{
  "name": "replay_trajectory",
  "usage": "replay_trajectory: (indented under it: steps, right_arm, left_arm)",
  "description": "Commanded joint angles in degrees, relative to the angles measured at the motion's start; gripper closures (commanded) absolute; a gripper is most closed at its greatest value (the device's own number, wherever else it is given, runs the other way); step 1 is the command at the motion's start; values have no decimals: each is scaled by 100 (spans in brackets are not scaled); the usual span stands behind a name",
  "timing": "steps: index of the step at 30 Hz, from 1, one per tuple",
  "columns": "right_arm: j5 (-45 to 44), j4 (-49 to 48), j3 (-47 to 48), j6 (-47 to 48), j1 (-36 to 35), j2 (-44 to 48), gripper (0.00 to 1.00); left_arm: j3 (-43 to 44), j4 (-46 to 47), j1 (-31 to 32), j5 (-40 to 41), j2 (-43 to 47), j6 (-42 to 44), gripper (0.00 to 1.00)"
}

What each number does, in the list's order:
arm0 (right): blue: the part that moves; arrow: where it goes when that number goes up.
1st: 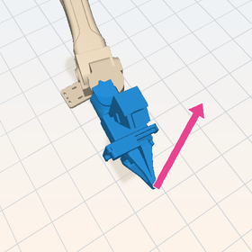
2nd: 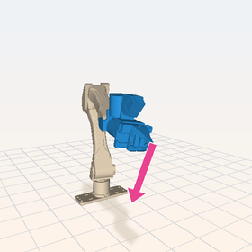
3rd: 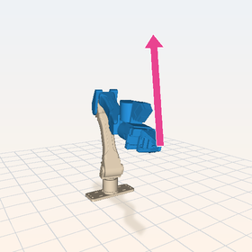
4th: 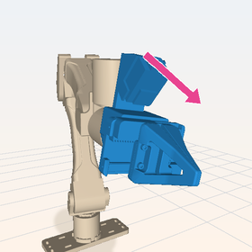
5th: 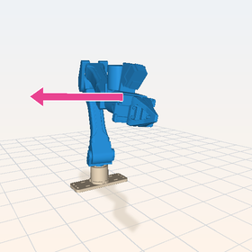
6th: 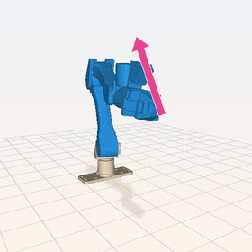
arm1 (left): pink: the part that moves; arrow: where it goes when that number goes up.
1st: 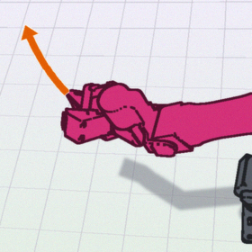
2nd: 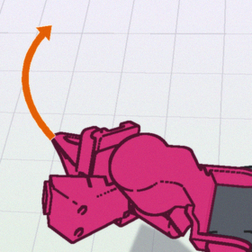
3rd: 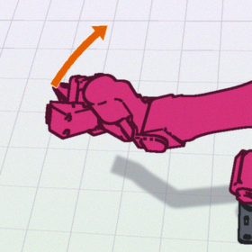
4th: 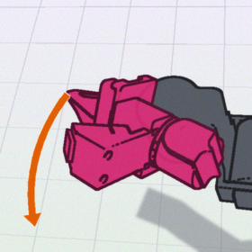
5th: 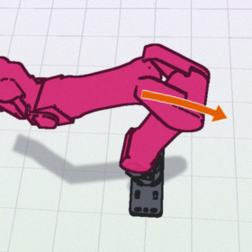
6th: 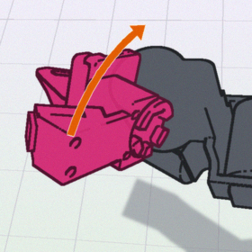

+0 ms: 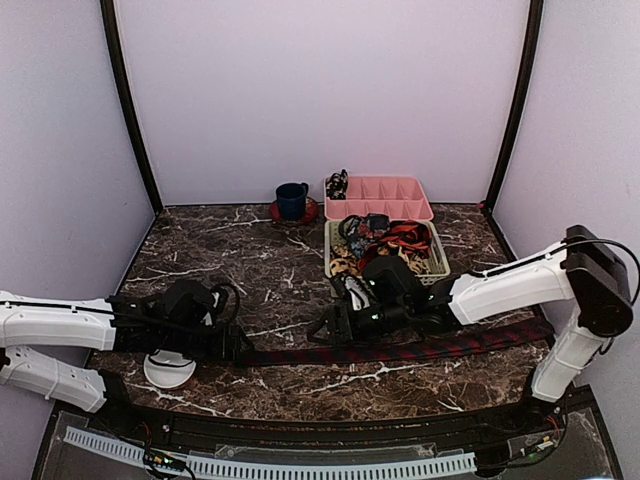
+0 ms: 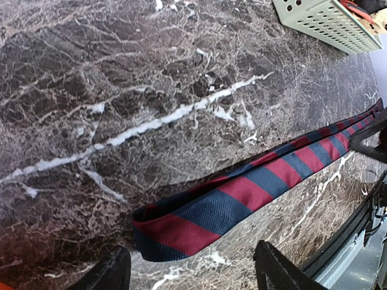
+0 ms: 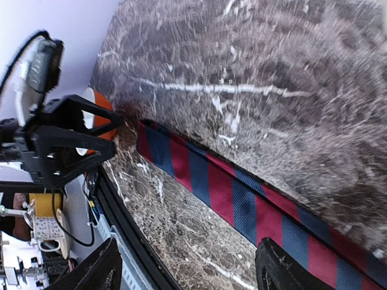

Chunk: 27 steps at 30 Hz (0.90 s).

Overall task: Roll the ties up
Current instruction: Roll the tie at the center of the board.

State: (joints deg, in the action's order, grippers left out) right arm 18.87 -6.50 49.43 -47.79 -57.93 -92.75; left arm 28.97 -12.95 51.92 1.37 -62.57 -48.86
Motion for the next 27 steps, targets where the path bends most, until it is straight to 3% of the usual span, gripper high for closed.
replay_trajectory:
  steps: [1,10,20,27]
  right_arm:
    - [175,-794,117,-325,-174,-618,25]
    - [269,-1054,-312,-415,36,-1021,26]
    - [273,-881,-1471,-214,630,-280,28]
    - [241,-586,-1121,32,668,97,28]
  left_arm:
    - [116,-45,130,34,-54,-202,27]
    - [378,6,394,217,-506,-103,25]
    - [59,286,407,341,-412,-379,28]
    - [-39,827,398,186,-767,-465,40]
